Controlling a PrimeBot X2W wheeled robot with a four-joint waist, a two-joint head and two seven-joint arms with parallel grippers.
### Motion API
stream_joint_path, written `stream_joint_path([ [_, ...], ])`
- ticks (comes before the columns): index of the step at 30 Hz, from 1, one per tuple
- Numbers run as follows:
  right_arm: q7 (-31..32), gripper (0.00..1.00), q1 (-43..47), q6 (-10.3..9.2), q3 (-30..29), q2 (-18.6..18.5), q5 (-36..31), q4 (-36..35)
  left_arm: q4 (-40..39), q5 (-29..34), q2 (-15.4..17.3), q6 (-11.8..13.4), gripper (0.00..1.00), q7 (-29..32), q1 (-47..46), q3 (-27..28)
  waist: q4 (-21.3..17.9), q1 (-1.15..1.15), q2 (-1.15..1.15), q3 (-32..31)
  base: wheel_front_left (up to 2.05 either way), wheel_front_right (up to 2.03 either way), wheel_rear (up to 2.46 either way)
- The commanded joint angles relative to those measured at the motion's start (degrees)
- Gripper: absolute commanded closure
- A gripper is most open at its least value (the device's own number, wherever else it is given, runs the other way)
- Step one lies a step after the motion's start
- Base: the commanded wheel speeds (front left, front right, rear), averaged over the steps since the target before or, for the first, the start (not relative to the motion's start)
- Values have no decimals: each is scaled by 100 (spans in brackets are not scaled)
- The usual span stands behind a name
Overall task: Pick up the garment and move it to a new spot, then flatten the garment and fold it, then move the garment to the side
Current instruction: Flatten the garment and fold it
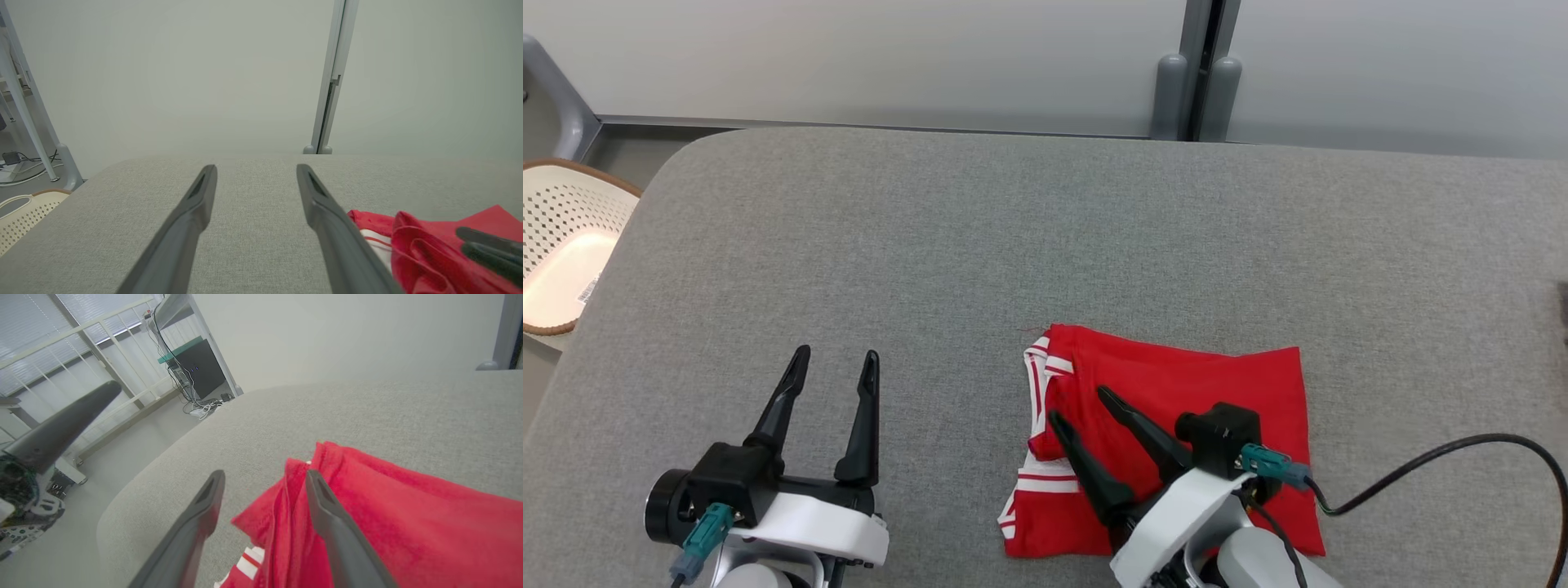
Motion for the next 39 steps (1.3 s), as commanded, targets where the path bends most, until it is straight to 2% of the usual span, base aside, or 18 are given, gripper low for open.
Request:
stream_joint_path([
  [1, -190, 0, -154, -2, 127, -13, 47, -44, 9, -32, 18, 5, 0, -19, -57, 44, -44, 0, 0, 12, 0, 0, 0],
  [4, -458, 0, -330, -1, 192, -13, 32, -253, 9, -25, 30, 16, 0, -28, -67, 67, -123, 0, 0, 9, 0, 0, 0],
  [6, -584, 0, -380, -2, -9, -20, -94, -376, 8, -10, 42, 22, 0, -34, -75, 76, -191, 0, 0, -11, 0, 0, 0],
  [12, -718, 0, -28, -2, -1364, -345, -779, -923, 2, -8, 112, 57, 0, -37, 58, 123, -429, 0, 0, -125, 0, 0, 0],
  [13, -718, 0, -28, -2, -1364, -345, -779, -923, 2, -8, 112, 57, 0, -37, 58, 123, -429, 0, 0, -125, 0, 0, 0],
  [16, -726, 0, 365, -1, -2142, -562, -1131, -1206, 3, -40, 164, 83, 0, -33, 113, 168, -535, 0, 0, -217, 0, 0, 0],
  [20, -507, 0, 1013, -1, -3021, -777, -1491, -1586, -1, -89, 223, 121, 0, -10, 269, 235, -654, 0, 0, -364, 0, 0, 0],
  [23, -292, 0, 1462, -1, -3391, -807, -1678, -1914, 0, -133, 283, 164, 0, 25, 397, 282, -739, 0, 0, -483, 0, 0, 0],
  [29, 135, 0, 2211, -1, -3576, -724, -1836, -2501, -17, -199, 366, 245, 0, 120, 735, 310, -862, 0, 0, -789, 0, 0, 0],
  [39, 411, 0, 2706, -1, -3651, -651, -1853, -2907, -164, -265, 437, 361, 0, 239, 1163, 302, -920, 0, 0, -1098, 0, 0, 0],
])
